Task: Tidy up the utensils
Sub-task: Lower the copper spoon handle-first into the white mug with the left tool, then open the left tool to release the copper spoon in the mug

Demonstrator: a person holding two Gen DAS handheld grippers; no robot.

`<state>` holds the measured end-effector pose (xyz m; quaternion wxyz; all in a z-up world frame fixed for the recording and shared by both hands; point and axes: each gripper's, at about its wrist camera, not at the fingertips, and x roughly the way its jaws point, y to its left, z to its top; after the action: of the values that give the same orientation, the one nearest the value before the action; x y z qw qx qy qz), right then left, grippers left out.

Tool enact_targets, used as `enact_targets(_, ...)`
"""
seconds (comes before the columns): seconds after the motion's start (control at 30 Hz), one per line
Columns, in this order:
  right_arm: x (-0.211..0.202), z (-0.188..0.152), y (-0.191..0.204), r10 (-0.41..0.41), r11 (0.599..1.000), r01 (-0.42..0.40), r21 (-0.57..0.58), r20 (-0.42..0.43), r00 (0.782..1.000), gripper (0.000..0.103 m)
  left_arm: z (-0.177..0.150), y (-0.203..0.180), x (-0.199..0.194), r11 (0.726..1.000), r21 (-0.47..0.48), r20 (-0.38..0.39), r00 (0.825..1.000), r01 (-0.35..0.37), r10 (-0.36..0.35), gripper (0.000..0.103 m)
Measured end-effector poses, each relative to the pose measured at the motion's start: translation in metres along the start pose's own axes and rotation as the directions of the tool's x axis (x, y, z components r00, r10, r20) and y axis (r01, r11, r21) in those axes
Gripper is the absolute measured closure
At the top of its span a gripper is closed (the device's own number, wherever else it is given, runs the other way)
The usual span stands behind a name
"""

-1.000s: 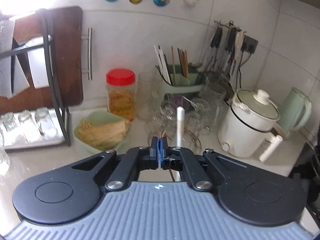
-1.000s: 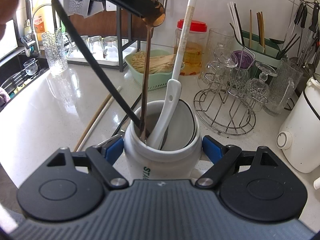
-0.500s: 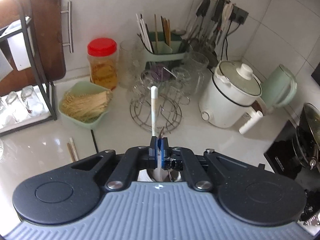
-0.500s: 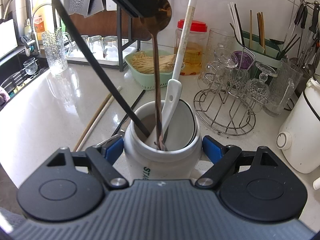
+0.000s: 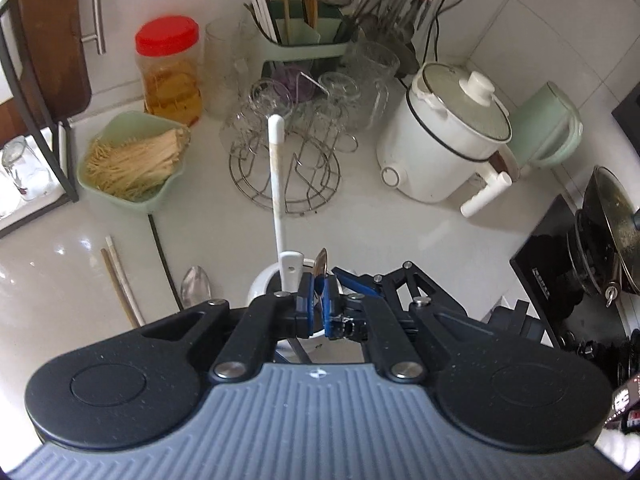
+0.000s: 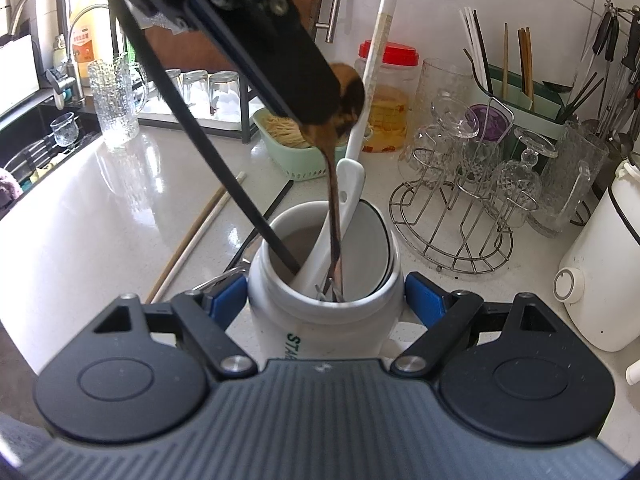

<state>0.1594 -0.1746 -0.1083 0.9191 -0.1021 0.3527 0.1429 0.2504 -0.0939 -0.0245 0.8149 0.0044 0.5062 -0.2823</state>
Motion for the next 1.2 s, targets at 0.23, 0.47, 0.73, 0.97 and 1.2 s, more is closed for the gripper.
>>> enact_targets(0.23,-0.001,-0.002,0.001,0.000,1.000,0.000,-0.008,0.008,1.000,0.015,0.004,-0.002,0.018,1.000,0.006,-0.060,0.998,0.008,-0.008,0.098)
enact_targets(0.47,-0.003,-0.004,0.002,0.000,1.000,0.001,-0.016,0.012,1.000,0.015,0.001,-0.004,0.032,1.000,-0.005,-0.099,0.995,0.018,-0.018,0.097)
enact_targets(0.73,-0.002,-0.002,0.002,0.000,1.000,0.000,-0.015,0.004,1.000,0.015,-0.004,-0.005,0.033,0.999,-0.023,-0.068,0.997,0.027,-0.028,0.096)
enact_targets(0.97,-0.002,-0.002,0.004,-0.011,1.000,0.011,-0.006,0.001,1.000,0.015,-0.008,-0.002,0.009,1.000,-0.020,0.020,1.000,0.023,-0.023,0.071)
enact_targets(1.2,-0.002,-0.004,0.003,-0.014,1.000,0.014,-0.001,0.010,1.000,0.015,-0.013,0.005,-0.029,1.000,-0.012,0.184,0.983,-0.013,0.015,0.064)
